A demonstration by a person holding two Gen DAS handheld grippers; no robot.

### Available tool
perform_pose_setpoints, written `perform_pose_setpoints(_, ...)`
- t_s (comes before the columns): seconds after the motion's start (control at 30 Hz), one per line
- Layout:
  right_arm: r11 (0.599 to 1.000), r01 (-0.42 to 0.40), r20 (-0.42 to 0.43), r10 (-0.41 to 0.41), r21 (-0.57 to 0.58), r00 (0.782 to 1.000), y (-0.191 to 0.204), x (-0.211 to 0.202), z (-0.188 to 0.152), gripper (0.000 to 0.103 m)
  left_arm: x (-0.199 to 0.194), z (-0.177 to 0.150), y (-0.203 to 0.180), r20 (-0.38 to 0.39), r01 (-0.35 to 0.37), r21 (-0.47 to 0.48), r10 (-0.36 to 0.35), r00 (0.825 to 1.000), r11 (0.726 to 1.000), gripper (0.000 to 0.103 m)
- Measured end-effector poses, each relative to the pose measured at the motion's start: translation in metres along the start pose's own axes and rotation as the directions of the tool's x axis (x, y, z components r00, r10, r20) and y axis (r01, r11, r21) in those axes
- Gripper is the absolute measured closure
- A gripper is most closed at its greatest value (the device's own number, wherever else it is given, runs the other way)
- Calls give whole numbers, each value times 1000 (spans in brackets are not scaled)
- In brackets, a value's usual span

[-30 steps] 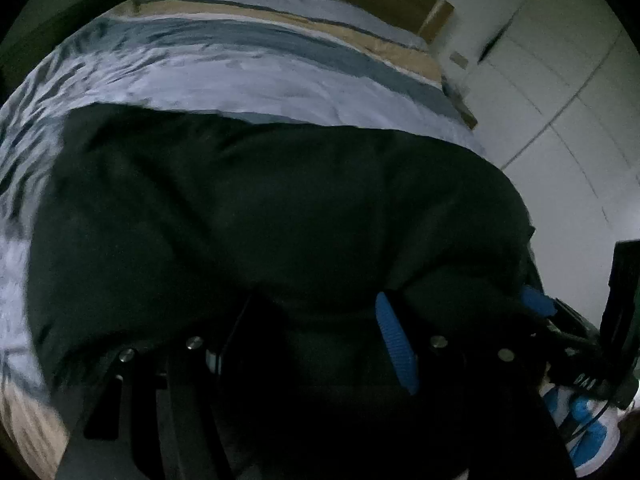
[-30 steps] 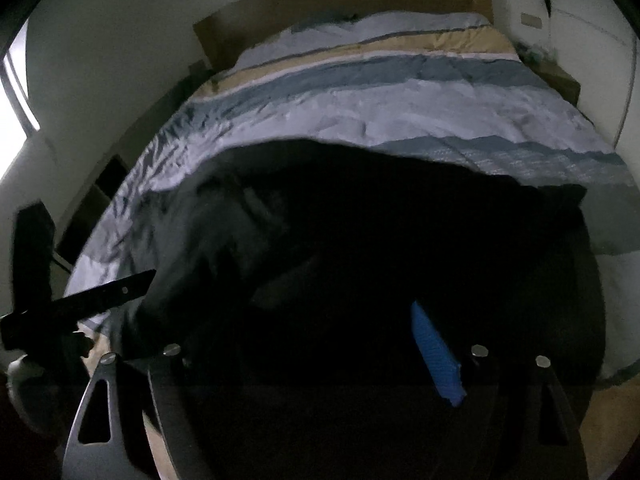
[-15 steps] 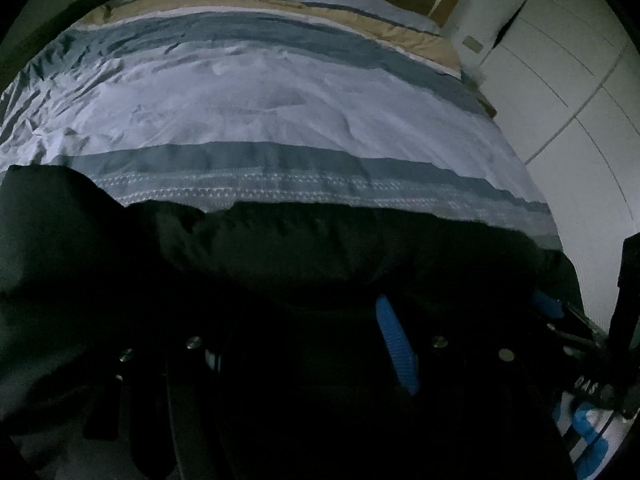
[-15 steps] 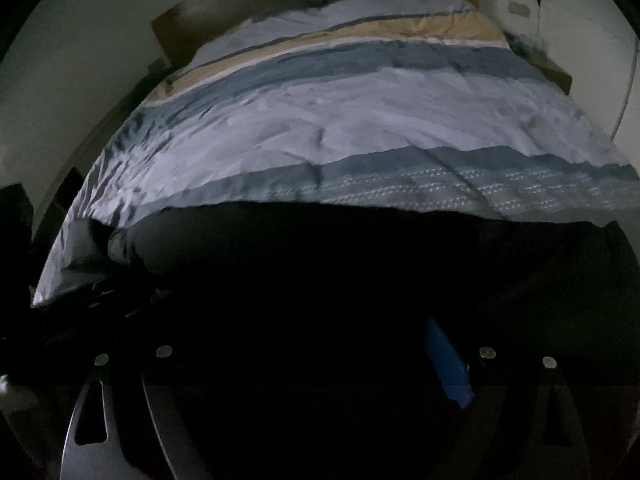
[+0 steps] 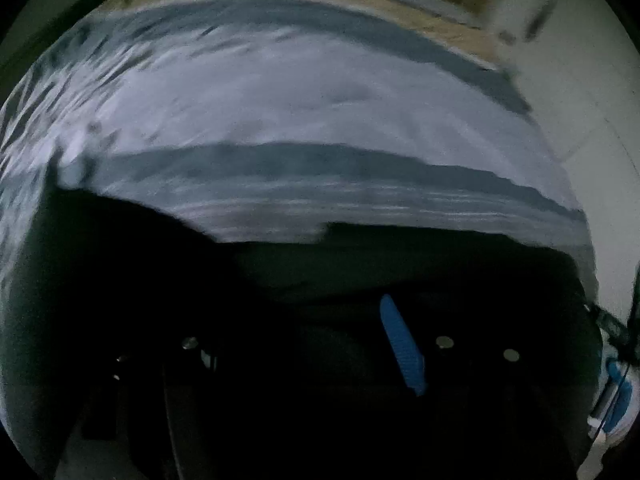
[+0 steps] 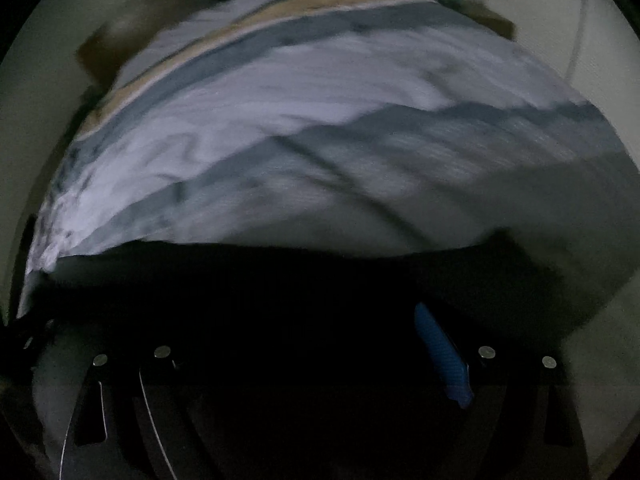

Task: Fold large clothes
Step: 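Lower the jacket onto the bed with both grippers and lay it flat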

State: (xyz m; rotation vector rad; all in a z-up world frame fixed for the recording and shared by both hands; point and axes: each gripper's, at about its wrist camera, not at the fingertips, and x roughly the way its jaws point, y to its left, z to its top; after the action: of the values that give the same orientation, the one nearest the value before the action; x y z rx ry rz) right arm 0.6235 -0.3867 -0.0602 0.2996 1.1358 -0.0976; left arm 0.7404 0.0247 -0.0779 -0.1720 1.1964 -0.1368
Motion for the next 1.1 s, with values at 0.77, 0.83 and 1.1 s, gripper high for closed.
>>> perform_pose_setpoints(0.77, 976, -22, 96, 44, -215, 994, 80, -90, -102, 3, -88, -115, 67, 155, -135, 52, 126, 980, 989, 31)
perform_pose_setpoints(0.83, 981, -14, 86, 32, -196, 996, 73, -80, -108, 1, -85, -121, 69, 162, -138, 55, 127, 979, 989, 25)
perform_pose_setpoints(1.1, 990, 61, 77, -52, -127, 996, 34, -71, -107, 1, -82, -130, 70, 200, -165, 66, 149, 968, 984, 24)
